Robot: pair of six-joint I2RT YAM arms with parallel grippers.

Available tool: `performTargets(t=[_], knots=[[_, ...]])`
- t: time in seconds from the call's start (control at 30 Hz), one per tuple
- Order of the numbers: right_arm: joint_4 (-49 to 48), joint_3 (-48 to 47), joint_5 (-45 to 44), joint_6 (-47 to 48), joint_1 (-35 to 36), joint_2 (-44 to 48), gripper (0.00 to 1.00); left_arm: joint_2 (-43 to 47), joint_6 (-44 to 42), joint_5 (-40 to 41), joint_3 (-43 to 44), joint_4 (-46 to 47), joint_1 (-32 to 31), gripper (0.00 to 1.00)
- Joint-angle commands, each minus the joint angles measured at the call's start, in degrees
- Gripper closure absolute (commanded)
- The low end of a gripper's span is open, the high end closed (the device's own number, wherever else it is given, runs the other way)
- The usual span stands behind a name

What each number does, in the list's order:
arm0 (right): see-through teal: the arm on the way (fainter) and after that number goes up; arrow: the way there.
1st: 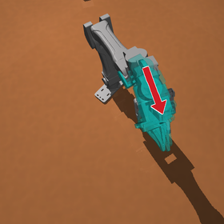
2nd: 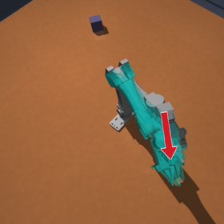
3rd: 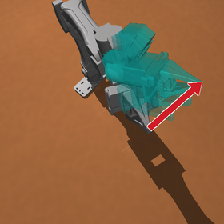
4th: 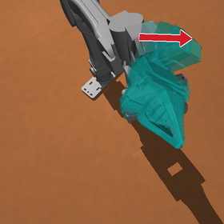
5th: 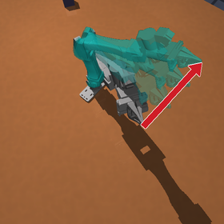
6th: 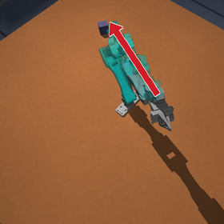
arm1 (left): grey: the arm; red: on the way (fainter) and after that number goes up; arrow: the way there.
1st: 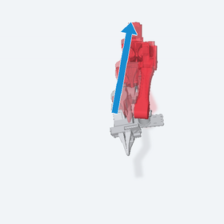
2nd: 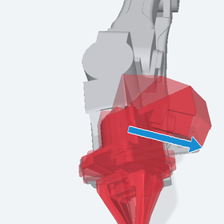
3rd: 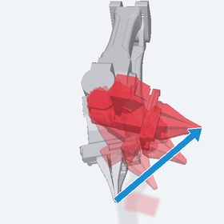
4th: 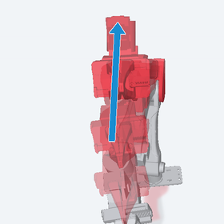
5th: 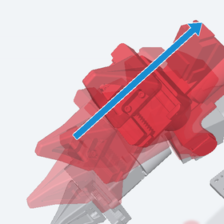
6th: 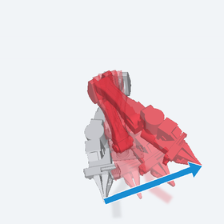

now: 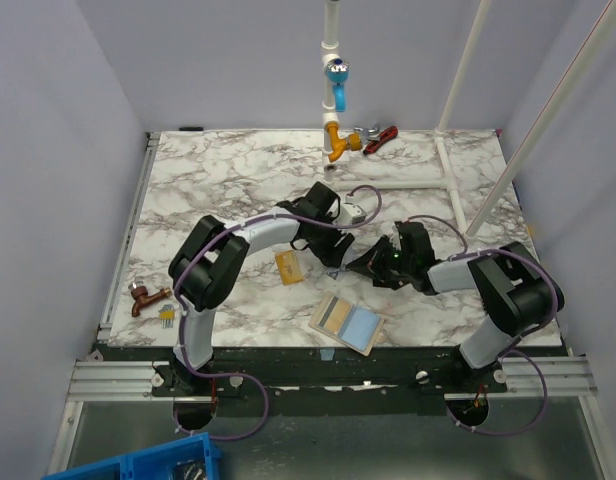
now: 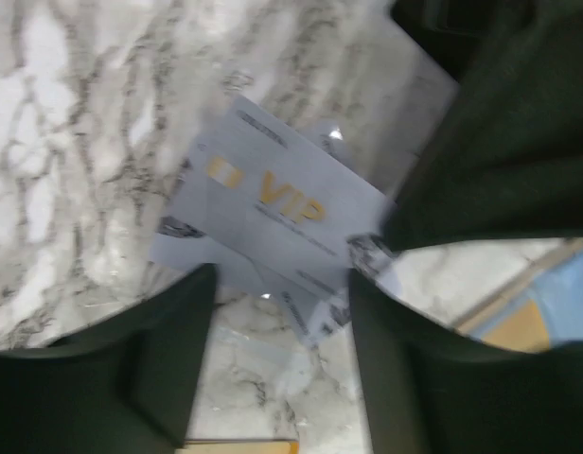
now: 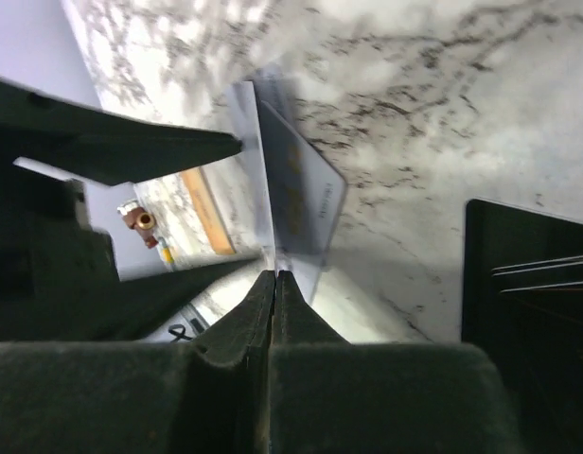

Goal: Put the credit cards into the card holder
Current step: Pick up the credit card from the center of the board.

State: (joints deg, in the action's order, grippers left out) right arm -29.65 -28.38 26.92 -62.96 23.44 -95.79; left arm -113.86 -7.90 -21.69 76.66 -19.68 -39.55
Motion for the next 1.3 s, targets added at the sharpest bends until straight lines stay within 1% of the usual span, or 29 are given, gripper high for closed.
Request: performTargets(t=[0.0,0.03,0.07,0.23,0.4,0.57,0.63,0.73,0.8,0.87,0.9,0.93,0.97,1.0,1.07,1.1,1.17,1.27], knots=[[-1.2,0.5,-0.6,0.4,-1.0,4.1,0.99,2.8,0.1,-7.7,1.6,-15.7,3.2,0.24],[-0.6,0.3,-0.4,0.7,-1.0,4.4,0.99,4.1,0.2,-8.8,2.2,-17.1,4.1,0.05],[-0.1,0.1,-0.1,1.2,-1.0,4.7,0.99,5.2,0.2,-10.0,2.5,-18.1,4.6,0.02],[2.0,-0.1,0.7,3.7,-1.1,6.3,0.99,11.6,1.7,-15.5,2.9,-21.3,7.8,0.02],[6.2,-0.8,1.6,7.3,-1.0,10.7,0.99,16.3,3.9,-25.0,3.3,-23.5,12.9,0.02],[11.0,-2.0,2.7,10.3,-1.1,16.7,0.99,21.5,3.8,-28.2,2.5,-26.7,16.7,0.02],[11.9,-2.6,3.8,10.8,-1.0,18.1,0.99,24.2,2.9,-27.7,2.1,-28.2,18.0,0.02],[12.6,-3.7,5.9,11.4,-0.9,19.7,0.99,28.9,0.2,-24.2,2.7,-31.5,19.8,0.02],[13.4,-4.5,6.7,11.9,-0.9,20.7,0.99,33.7,-3.8,-20.6,3.7,-33.4,20.3,0.02],[14.6,-5.6,7.3,13.1,-1.0,21.3,0.99,40.2,-9.7,-18.0,4.0,-32.6,20.8,0.02],[15.1,-6.3,7.6,13.6,-0.9,21.4,0.99,43.3,-10.0,-15.2,2.0,-29.8,20.9,0.02],[15.6,-6.9,8.0,14.2,-1.0,21.4,0.99,46.8,-8.6,-10.5,-0.7,-25.7,21.0,0.02],[15.7,-7.4,8.6,14.6,-0.9,21.4,0.99,48.7,-8.0,-4.1,-4.4,-23.1,21.0,0.02],[15.7,-8.0,9.1,14.9,-1.0,21.3,0.99,49.2,-9.2,-1.0,-6.5,-22.2,21.0,0.02],[15.9,-8.7,9.5,15.3,-0.9,21.5,0.99,46.9,-12.6,-2.6,-6.1,-27.4,21.1,0.02],[15.7,-8.8,9.7,15.4,-0.9,21.7,0.99,46.0,-12.0,-2.8,-5.7,-28.6,21.2,0.02],[13.9,-8.6,10.6,14.6,-1.0,22.0,0.99,47.2,-9.0,-4.0,-7.0,-25.8,21.4,0.02],[11.1,-8.6,12.2,13.6,-0.8,21.9,0.99,50.2,-2.6,-11.4,-10.0,-19.7,21.4,0.02]])
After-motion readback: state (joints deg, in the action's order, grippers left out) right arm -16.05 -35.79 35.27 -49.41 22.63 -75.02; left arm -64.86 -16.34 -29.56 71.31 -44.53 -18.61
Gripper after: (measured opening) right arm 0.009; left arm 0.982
